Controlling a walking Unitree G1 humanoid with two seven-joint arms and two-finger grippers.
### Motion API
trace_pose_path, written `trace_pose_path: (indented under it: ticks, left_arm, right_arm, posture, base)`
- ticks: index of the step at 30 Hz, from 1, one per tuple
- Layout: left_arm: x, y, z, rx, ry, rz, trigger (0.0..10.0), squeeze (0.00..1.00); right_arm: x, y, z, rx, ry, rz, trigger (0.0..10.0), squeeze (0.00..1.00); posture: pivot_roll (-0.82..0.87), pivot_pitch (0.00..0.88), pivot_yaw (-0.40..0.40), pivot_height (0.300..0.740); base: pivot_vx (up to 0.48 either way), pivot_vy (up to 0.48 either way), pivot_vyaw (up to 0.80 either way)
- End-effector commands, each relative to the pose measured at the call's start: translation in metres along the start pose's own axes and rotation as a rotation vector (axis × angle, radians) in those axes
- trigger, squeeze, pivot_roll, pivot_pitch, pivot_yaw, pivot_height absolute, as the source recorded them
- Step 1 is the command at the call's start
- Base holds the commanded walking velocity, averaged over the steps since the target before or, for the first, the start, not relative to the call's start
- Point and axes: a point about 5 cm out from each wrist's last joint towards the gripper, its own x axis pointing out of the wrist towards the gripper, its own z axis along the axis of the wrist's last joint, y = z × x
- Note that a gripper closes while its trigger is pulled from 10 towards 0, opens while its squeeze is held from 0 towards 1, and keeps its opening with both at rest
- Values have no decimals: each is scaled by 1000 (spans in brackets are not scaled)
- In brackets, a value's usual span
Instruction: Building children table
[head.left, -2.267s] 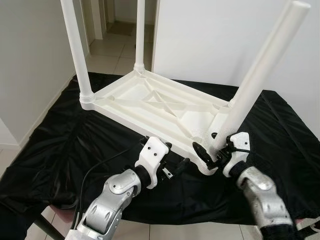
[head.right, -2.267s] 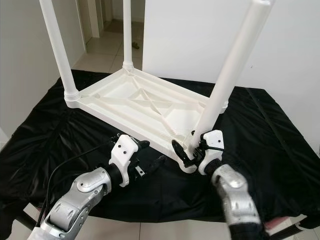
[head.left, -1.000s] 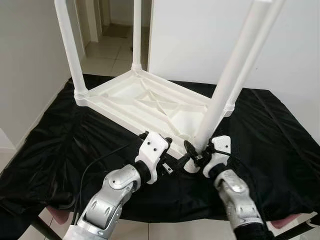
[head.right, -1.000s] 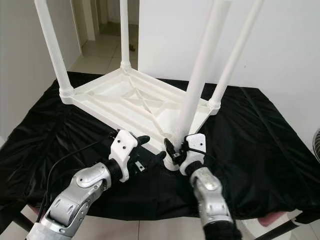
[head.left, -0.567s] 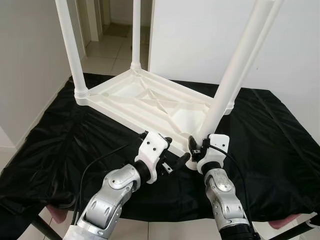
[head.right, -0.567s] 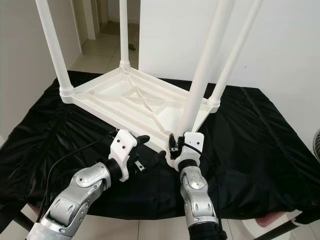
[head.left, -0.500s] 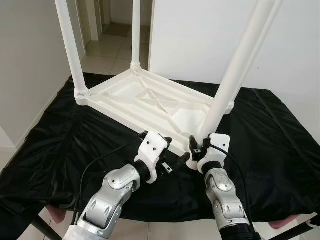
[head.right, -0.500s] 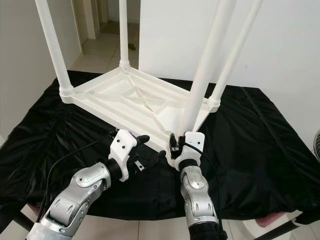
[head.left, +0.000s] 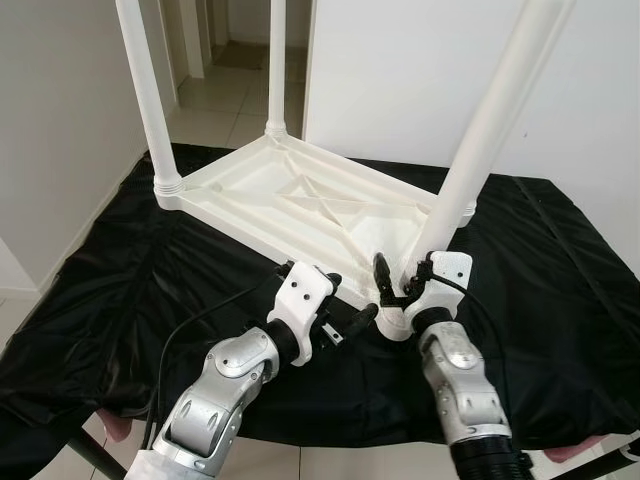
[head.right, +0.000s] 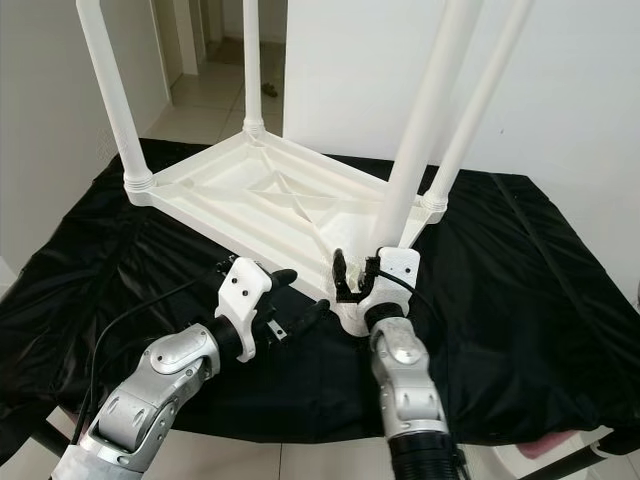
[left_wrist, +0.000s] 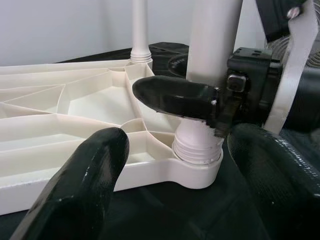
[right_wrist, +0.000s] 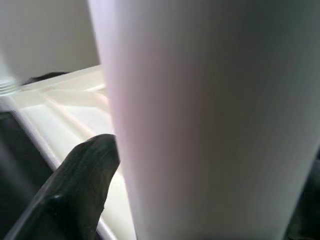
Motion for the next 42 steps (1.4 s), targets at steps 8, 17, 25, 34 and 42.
trace_pose_path:
  ticks: [8, 17, 25, 34, 42]
  left_arm:
    - [2, 0, 2, 0, 3, -4, 10000, 0]
    - [3, -2, 2, -1, -1, -12, 10000, 0]
    - [4, -2, 2, -2, -4, -20, 10000, 0]
    - [6, -5, 2, -1, -8, -36, 10000, 0]
    - [5, -8, 1, -16, -8, -37, 10000, 0]
  right_arm:
    - [-14, -26, 0, -107, 136, 451, 10000, 0]
    - [-16, -39, -25, -196, 274, 518, 10000, 0]
    - [-16, -39, -33, -168, 285, 566, 0, 0]
    - [-17, -39, -31, -133, 230, 509, 0, 0]
    - [-20, -25, -43, -55, 222, 247, 0, 0]
  posture:
    - [33, 0, -51, 740]
    - [33, 0, -47, 740]
    - [28, 0, -41, 740]
    - [17, 0, -45, 740]
    - [16, 0, -56, 740]
  base:
    - [0, 0, 0]
    - [0, 0, 0]
    - [0, 0, 0]
    - [0, 0, 0]
    - [0, 0, 0]
